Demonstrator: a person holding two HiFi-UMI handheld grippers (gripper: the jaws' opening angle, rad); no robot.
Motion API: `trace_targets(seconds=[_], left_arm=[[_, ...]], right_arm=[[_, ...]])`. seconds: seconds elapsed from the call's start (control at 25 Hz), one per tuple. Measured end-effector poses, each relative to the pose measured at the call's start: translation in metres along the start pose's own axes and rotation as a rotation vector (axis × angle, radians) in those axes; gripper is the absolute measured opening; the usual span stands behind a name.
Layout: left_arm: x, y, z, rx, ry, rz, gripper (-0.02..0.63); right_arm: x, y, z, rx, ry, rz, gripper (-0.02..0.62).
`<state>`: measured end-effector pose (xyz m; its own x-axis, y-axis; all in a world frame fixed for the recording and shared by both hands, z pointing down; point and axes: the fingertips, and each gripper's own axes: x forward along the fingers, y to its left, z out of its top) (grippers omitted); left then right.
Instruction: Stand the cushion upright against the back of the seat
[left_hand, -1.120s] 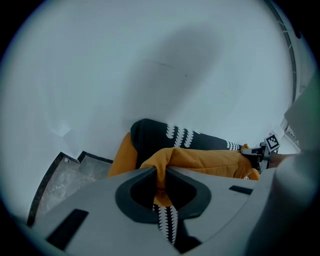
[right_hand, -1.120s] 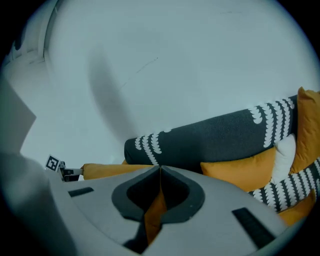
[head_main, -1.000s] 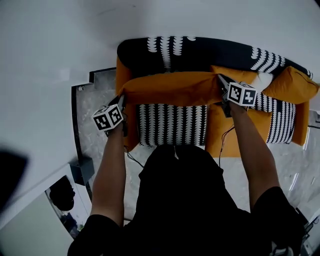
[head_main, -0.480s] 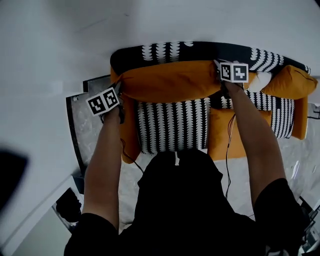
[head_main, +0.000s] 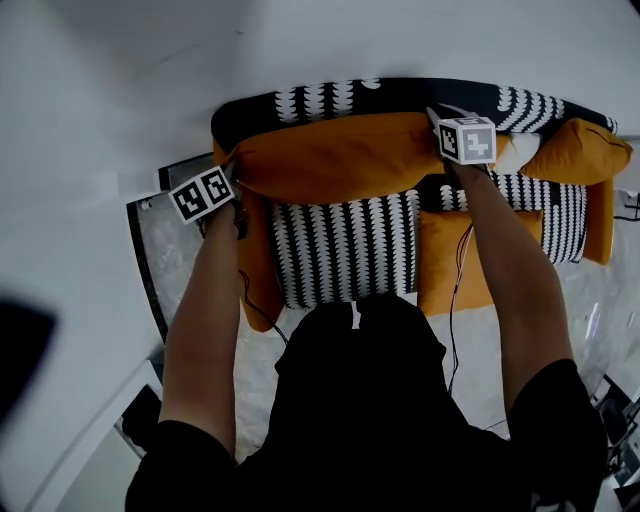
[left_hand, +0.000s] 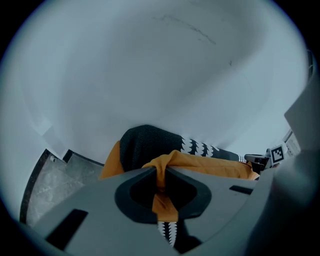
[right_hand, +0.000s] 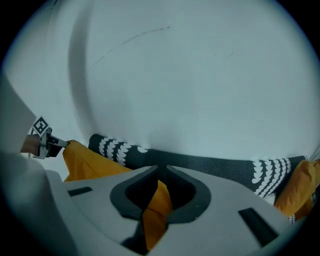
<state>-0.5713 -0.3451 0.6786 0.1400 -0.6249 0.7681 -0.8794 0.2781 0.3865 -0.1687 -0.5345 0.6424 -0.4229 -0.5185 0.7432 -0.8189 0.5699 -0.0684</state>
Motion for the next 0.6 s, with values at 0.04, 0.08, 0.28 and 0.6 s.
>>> trace_targets(seconds=[0.04, 0.08, 0.28, 0.6], left_arm=[[0.001, 0.0, 0.001, -0.006, 0.002, 0.0, 0.04], [0.001, 0.0, 0.001, -0.013, 0.003, -0.001, 0.041], [-0.008, 0.0, 0.007, 0.032, -0.009, 0.033, 0.067], [-0.055, -0.029, 0.003, 0.249, -0.086, 0.08, 0.089]], right_arm=[[-0.006, 0.0, 0.003, -0.003, -0.013, -0.004, 0.043], [-0.013, 0.001, 0.005, -0.004, -0.029, -0.006, 0.043], [-0.059, 0.021, -0.001, 0.039, -0.099, 0.054, 0.043], [-0.127, 0.06, -0.031, 0.033, -0.156, 0.123, 0.043]])
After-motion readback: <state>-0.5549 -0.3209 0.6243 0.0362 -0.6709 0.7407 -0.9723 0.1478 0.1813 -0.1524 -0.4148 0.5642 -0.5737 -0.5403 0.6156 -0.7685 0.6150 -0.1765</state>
